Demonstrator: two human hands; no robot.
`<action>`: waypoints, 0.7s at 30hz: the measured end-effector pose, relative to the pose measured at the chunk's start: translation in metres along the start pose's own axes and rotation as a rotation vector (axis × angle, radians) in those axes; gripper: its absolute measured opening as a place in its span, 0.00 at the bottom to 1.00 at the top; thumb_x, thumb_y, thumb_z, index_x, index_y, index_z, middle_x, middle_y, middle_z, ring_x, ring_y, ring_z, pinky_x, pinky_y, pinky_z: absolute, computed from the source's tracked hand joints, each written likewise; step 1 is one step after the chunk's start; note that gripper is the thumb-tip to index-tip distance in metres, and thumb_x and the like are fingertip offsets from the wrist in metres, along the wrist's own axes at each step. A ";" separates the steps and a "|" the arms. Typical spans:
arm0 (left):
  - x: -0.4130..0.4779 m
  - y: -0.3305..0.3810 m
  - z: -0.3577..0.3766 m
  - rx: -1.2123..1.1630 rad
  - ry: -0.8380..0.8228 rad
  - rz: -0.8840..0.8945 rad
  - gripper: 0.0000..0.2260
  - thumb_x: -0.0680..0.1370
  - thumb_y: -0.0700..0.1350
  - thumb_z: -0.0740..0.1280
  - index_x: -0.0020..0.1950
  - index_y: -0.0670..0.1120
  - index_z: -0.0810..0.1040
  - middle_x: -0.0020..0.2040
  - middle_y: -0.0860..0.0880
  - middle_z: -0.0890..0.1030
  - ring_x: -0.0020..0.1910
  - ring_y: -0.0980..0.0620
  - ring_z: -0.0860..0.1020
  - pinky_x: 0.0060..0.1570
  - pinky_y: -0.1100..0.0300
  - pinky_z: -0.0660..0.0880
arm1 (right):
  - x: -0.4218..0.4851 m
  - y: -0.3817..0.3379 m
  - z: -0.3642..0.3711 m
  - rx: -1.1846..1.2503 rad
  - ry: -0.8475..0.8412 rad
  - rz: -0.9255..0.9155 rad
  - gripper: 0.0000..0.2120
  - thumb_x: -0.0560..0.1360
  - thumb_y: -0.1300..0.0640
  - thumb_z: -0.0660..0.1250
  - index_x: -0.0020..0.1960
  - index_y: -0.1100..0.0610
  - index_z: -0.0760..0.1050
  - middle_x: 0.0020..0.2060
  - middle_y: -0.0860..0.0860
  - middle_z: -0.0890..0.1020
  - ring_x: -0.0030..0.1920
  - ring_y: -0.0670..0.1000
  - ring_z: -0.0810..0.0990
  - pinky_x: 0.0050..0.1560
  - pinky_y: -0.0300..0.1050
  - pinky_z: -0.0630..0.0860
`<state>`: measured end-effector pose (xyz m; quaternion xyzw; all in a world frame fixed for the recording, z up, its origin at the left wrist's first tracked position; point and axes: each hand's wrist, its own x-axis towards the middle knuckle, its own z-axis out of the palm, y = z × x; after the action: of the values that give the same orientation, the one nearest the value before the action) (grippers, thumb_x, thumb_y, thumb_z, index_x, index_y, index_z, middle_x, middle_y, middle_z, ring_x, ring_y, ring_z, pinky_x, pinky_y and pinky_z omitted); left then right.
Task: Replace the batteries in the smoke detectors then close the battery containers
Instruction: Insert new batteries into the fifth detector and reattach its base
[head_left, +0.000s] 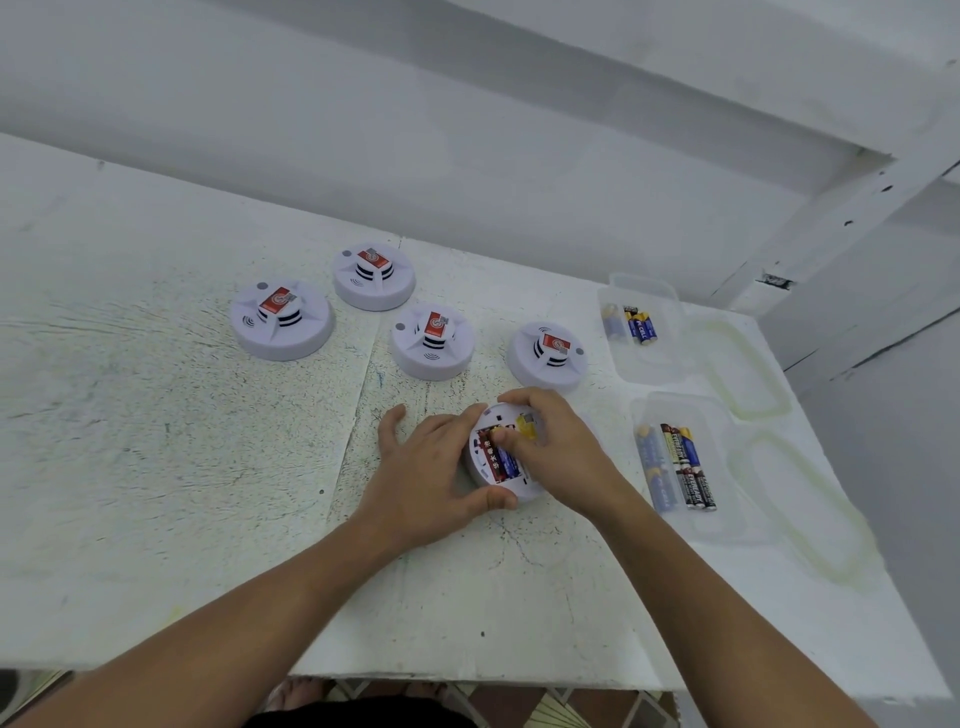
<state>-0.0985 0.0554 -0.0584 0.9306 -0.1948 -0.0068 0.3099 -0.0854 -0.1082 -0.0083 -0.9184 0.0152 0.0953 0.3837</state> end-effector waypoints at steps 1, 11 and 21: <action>0.000 0.000 0.000 0.000 -0.002 -0.002 0.46 0.64 0.78 0.52 0.75 0.52 0.58 0.70 0.58 0.69 0.69 0.60 0.63 0.71 0.45 0.40 | 0.001 0.000 0.001 -0.013 -0.004 -0.003 0.15 0.75 0.52 0.67 0.60 0.45 0.69 0.57 0.45 0.73 0.58 0.47 0.73 0.59 0.49 0.76; 0.002 -0.004 0.001 -0.063 0.005 0.009 0.47 0.63 0.78 0.54 0.74 0.51 0.61 0.67 0.57 0.71 0.68 0.61 0.64 0.72 0.47 0.40 | 0.005 -0.002 0.004 -0.051 0.012 -0.020 0.16 0.76 0.53 0.66 0.62 0.49 0.70 0.54 0.44 0.71 0.59 0.48 0.71 0.60 0.49 0.75; 0.001 -0.003 -0.001 -0.066 -0.018 0.016 0.48 0.62 0.79 0.51 0.75 0.52 0.58 0.68 0.57 0.70 0.68 0.62 0.62 0.71 0.51 0.38 | -0.008 0.008 0.005 0.131 0.144 0.000 0.16 0.78 0.51 0.64 0.65 0.49 0.73 0.60 0.47 0.77 0.58 0.45 0.76 0.58 0.43 0.76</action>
<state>-0.0961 0.0580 -0.0590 0.9182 -0.2048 -0.0190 0.3386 -0.0946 -0.1102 -0.0161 -0.8957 0.0491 0.0281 0.4411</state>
